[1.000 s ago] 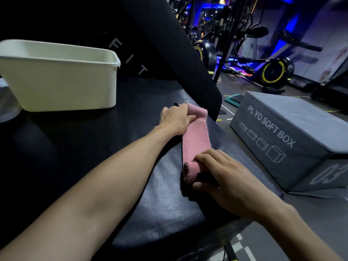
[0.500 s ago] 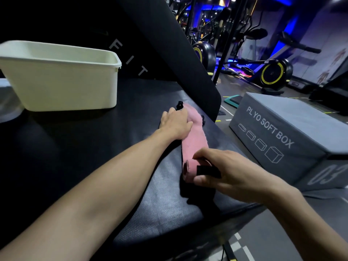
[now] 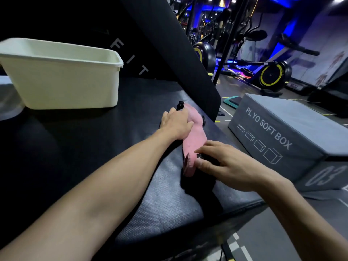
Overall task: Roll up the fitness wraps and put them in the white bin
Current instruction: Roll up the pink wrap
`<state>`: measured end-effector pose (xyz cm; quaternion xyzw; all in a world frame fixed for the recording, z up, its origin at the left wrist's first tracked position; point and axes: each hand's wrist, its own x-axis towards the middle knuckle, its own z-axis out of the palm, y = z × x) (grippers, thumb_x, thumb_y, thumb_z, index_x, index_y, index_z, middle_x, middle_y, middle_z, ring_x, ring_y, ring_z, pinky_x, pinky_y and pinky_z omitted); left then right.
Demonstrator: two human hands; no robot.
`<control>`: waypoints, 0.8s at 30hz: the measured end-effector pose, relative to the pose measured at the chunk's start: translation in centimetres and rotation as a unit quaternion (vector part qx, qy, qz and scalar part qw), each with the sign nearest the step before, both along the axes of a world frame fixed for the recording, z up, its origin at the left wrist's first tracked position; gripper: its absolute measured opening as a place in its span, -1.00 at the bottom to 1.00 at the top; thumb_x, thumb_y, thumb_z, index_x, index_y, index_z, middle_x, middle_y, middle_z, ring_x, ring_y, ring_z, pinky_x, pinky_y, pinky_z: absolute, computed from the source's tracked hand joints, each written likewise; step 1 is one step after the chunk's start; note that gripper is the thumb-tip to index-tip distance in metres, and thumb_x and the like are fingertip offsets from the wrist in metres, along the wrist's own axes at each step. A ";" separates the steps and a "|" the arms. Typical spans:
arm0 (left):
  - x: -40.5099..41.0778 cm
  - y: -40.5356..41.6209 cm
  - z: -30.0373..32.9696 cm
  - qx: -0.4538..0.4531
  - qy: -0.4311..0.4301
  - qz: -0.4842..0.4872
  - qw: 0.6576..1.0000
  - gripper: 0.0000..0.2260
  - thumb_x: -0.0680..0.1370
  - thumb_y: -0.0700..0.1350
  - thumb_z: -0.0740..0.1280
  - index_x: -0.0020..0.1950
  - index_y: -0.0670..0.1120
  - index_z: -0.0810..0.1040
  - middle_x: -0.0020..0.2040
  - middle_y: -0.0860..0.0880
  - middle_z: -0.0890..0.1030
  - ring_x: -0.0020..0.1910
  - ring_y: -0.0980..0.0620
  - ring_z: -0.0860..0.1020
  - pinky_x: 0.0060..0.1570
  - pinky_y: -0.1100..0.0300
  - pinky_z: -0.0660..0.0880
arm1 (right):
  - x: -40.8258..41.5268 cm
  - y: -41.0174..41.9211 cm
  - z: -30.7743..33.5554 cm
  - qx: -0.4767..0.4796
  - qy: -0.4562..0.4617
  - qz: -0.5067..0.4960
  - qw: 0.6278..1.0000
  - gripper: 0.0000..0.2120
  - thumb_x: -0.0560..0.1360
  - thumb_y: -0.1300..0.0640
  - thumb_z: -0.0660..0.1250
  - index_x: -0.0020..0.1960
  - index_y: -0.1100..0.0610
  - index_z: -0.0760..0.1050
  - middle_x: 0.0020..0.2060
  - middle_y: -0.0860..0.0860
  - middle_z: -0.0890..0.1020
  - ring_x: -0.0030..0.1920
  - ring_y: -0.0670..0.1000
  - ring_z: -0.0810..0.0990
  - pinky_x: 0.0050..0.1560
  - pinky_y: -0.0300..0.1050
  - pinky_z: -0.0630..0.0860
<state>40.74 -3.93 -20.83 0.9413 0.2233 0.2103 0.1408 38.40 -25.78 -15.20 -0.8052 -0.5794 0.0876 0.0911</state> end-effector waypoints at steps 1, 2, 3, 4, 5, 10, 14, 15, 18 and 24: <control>0.0 0.0 0.0 0.001 0.001 0.000 1.000 -0.80 0.65 0.07 0.20 -0.01 -0.05 0.34 0.12 -0.09 0.60 0.22 -0.12 0.41 0.05 0.05 0.19 | 0.1 0.0 0.0 0.004 -0.001 0.004 1.000 -0.46 0.59 -0.34 0.09 0.28 -0.01 0.56 0.11 -0.07 0.58 0.14 -0.07 0.52 0.23 0.01 0.44; 0.0 0.0 0.1 0.002 0.002 -0.001 1.000 -0.80 0.65 0.07 0.20 -0.01 -0.05 0.34 0.12 -0.08 0.60 0.22 -0.11 0.41 0.06 0.05 0.19 | 0.2 0.1 0.1 0.011 0.000 0.002 1.000 -0.50 0.62 -0.31 0.12 0.33 -0.01 0.54 0.12 -0.10 0.59 0.11 -0.12 0.53 0.23 -0.01 0.44; 0.0 0.0 0.1 0.000 0.004 -0.002 1.000 -0.80 0.65 0.07 0.20 -0.01 -0.05 0.34 0.11 -0.08 0.60 0.22 -0.11 0.41 0.06 0.05 0.19 | 0.3 0.1 0.2 0.020 0.010 -0.008 1.000 -0.53 0.64 -0.26 0.17 0.39 -0.02 0.50 0.11 -0.13 0.60 0.06 -0.16 0.52 0.22 -0.03 0.45; 0.0 0.0 0.1 -0.003 0.005 -0.003 1.000 -0.80 0.65 0.08 0.20 -0.01 -0.05 0.35 0.11 -0.07 0.61 0.22 -0.11 0.41 0.07 0.04 0.19 | 0.5 0.1 0.2 0.031 0.025 -0.022 0.999 -0.55 0.63 -0.23 0.19 0.41 -0.03 0.46 0.07 -0.14 0.60 0.00 -0.13 0.53 0.19 0.00 0.48; 0.0 0.0 0.1 -0.005 0.007 -0.003 1.000 -0.79 0.65 0.09 0.21 -0.01 -0.04 0.35 0.11 -0.07 0.61 0.22 -0.11 0.41 0.08 0.03 0.21 | 0.6 0.2 0.1 0.041 0.036 -0.031 0.998 -0.58 0.61 -0.23 0.20 0.36 -0.03 0.46 0.03 -0.12 0.63 -0.03 -0.06 0.58 0.15 0.06 0.53; -0.1 0.1 0.3 -0.012 0.020 -0.003 1.000 -0.78 0.64 0.10 0.22 -0.01 -0.03 0.35 0.12 -0.07 0.61 0.23 -0.12 0.42 0.10 0.00 0.23 | 1.0 0.8 0.2 0.034 0.011 -0.039 0.999 -0.74 0.64 -0.20 0.19 0.09 -0.04 0.48 -0.18 -0.18 0.54 -0.09 -0.03 0.56 0.12 0.17 0.51; -0.5 -0.1 0.6 -0.013 0.017 -0.002 1.000 -0.76 0.64 0.13 0.24 0.00 -0.03 0.35 0.13 -0.07 0.61 0.24 -0.13 0.42 0.14 -0.01 0.27 | 0.9 1.3 0.3 0.011 -0.083 -0.050 0.995 -0.54 0.55 -0.39 -0.07 0.05 -0.15 0.48 -0.04 -0.18 0.37 0.05 -0.03 0.35 0.13 0.04 0.32; -0.6 -0.1 0.7 -0.013 0.019 -0.001 1.000 -0.76 0.64 0.13 0.24 0.01 -0.03 0.35 0.13 -0.07 0.60 0.25 -0.13 0.42 0.17 -0.02 0.29 | 0.9 1.6 0.2 0.012 -0.094 -0.050 0.994 -0.50 0.51 -0.40 -0.14 0.00 -0.16 0.46 -0.03 -0.17 0.36 0.03 -0.03 0.33 0.09 0.02 0.31; -0.7 -0.2 0.9 -0.017 0.023 0.002 1.000 -0.76 0.64 0.14 0.24 0.03 -0.02 0.36 0.14 -0.08 0.60 0.26 -0.14 0.42 0.20 -0.01 0.30 | 0.8 2.3 0.1 0.027 -0.101 -0.050 0.993 -0.55 0.52 -0.35 -0.14 -0.14 -0.10 0.38 -0.11 -0.13 0.43 0.02 0.03 0.45 0.04 0.05 0.37; -1.0 -0.3 1.4 -0.023 0.028 0.004 0.999 -0.72 0.66 0.14 0.23 0.12 -0.08 0.45 0.13 -0.09 0.58 0.19 -0.11 0.40 0.23 0.00 0.30 | 1.2 3.0 -0.2 0.120 -0.072 -0.074 0.987 -0.79 0.63 -0.15 0.27 0.13 -0.04 0.52 -0.25 -0.10 0.61 -0.25 0.06 0.55 -0.04 0.05 0.52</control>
